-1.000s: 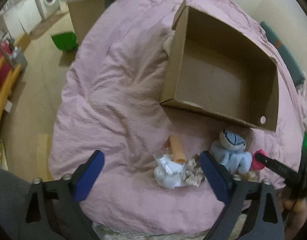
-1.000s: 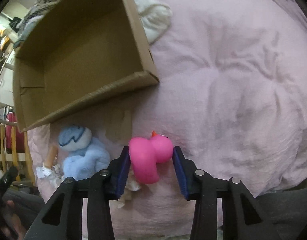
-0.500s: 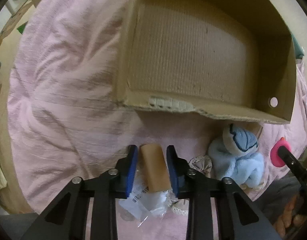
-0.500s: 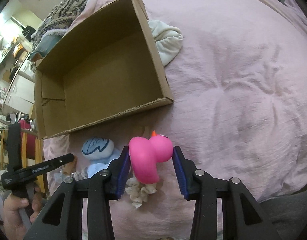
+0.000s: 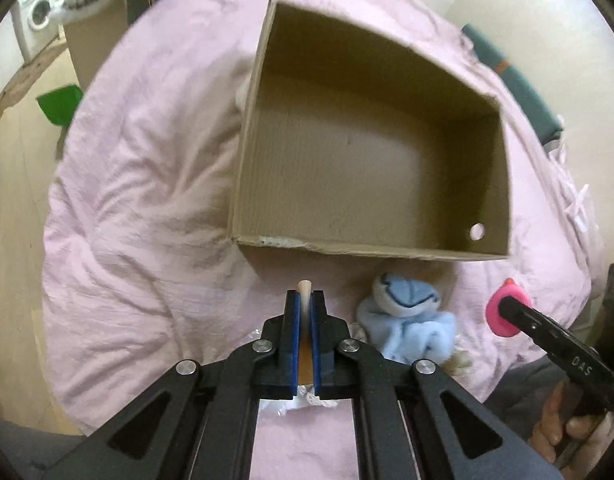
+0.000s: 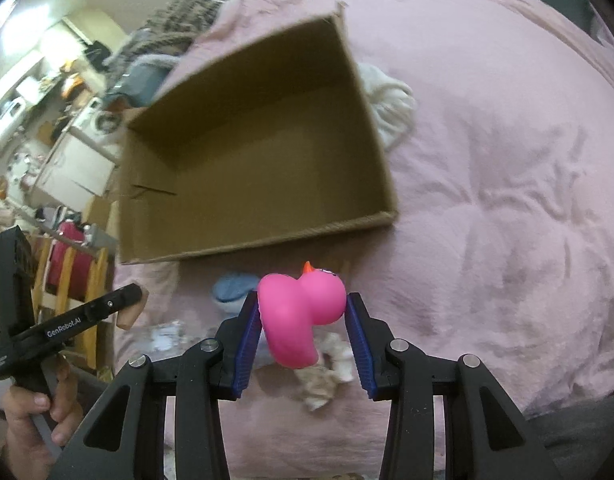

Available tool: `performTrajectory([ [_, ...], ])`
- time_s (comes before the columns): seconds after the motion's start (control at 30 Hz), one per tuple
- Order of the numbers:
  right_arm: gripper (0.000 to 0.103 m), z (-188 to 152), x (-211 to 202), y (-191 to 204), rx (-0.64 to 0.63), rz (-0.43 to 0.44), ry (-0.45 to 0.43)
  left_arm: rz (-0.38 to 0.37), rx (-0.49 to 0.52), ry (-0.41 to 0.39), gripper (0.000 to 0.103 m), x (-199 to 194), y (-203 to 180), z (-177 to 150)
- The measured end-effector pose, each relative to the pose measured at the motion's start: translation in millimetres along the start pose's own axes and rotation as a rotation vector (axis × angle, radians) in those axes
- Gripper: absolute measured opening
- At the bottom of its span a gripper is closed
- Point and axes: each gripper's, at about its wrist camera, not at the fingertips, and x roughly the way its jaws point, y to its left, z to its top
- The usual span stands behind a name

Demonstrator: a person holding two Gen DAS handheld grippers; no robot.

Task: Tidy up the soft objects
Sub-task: 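Carry both items into the box and open both tools to release them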

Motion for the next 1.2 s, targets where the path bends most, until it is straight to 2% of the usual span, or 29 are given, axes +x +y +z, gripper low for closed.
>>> performTrajectory([
  [0.1,0.044,6,-14,10,-0.046,0.037,-0.049,0.015,0.014,-0.066,0.005,-10,-2,-3],
  [0.3,0.044,30,-31,36,-0.134,0.07,-0.107,0.032,0.043,-0.163,0.005,-23,-20,23],
  [0.53,0.044,61,-21,49,-0.183,0.056,-0.137,0.084,0.129,-0.274,0.005,-20,-46,56],
  [0.73,0.044,72,13,37,-0.113,0.064,-0.116,0.103,0.13,-0.249,0.005,19,-41,64],
  [0.9,0.044,68,34,35,-0.126,0.031,-0.08,0.102,0.117,-0.213,0.006,41,-29,62],
  [1.03,0.044,60,48,35,-0.138,0.009,-0.045,0.102,0.083,-0.221,0.006,49,-21,59],
  [1.2,0.044,59,54,39,-0.165,-0.016,-0.043,0.113,0.119,-0.244,0.006,46,-27,54],
])
